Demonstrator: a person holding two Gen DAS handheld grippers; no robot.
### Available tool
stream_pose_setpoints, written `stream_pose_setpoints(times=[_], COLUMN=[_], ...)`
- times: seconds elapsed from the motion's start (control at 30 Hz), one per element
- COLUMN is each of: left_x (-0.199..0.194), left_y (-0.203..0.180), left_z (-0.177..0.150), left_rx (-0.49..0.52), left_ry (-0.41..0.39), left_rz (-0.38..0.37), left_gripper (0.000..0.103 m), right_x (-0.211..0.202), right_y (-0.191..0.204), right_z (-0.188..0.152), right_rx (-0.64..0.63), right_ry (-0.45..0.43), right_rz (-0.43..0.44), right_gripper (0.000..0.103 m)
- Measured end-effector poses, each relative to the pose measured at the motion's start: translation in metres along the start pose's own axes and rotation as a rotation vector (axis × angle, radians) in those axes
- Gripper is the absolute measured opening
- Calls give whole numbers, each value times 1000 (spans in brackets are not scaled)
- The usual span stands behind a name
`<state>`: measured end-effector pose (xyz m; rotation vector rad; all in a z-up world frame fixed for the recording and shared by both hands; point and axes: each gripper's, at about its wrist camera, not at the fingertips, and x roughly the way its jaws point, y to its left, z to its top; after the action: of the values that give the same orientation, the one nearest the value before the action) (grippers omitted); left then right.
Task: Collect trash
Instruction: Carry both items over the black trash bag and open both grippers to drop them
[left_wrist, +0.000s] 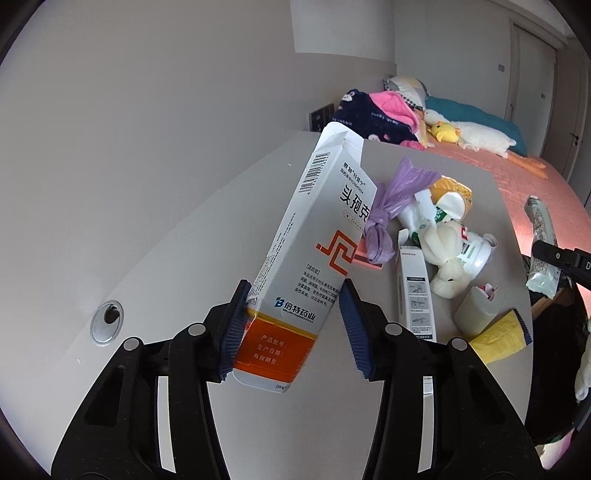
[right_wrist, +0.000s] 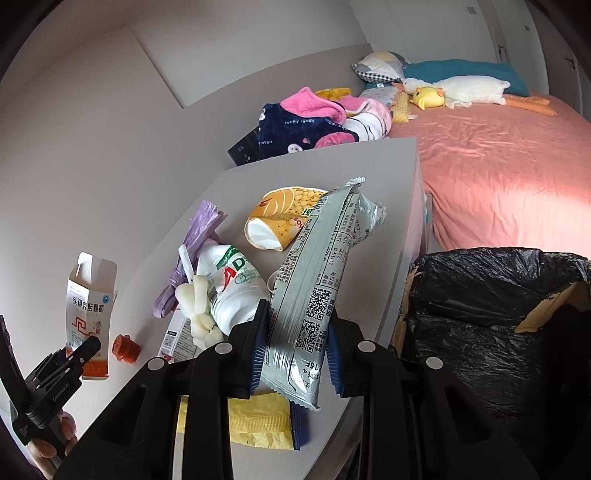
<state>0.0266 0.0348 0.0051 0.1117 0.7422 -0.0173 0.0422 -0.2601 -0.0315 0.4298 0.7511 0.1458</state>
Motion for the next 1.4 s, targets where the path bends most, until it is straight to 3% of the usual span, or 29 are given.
stream_pose_setpoints(times=[0.37,0.8,1.4], left_x=[-27,-37,-35], left_y=[-41,-99,-198], left_z=[6,5,8], left_rx=[46,93,213], left_ry=[-50,-47,-17], left_rz=[-61,-162,-347], left_gripper=[48,49,50], right_x=[-35,-71,-112], right_y=[-6,-32,-93], right_z=[-2,-3,-2], right_rx=[-28,-31,30], right_ry=[-33,-70,-130], right_rz=[-6,-37,-163], right_gripper=[30,30,30])
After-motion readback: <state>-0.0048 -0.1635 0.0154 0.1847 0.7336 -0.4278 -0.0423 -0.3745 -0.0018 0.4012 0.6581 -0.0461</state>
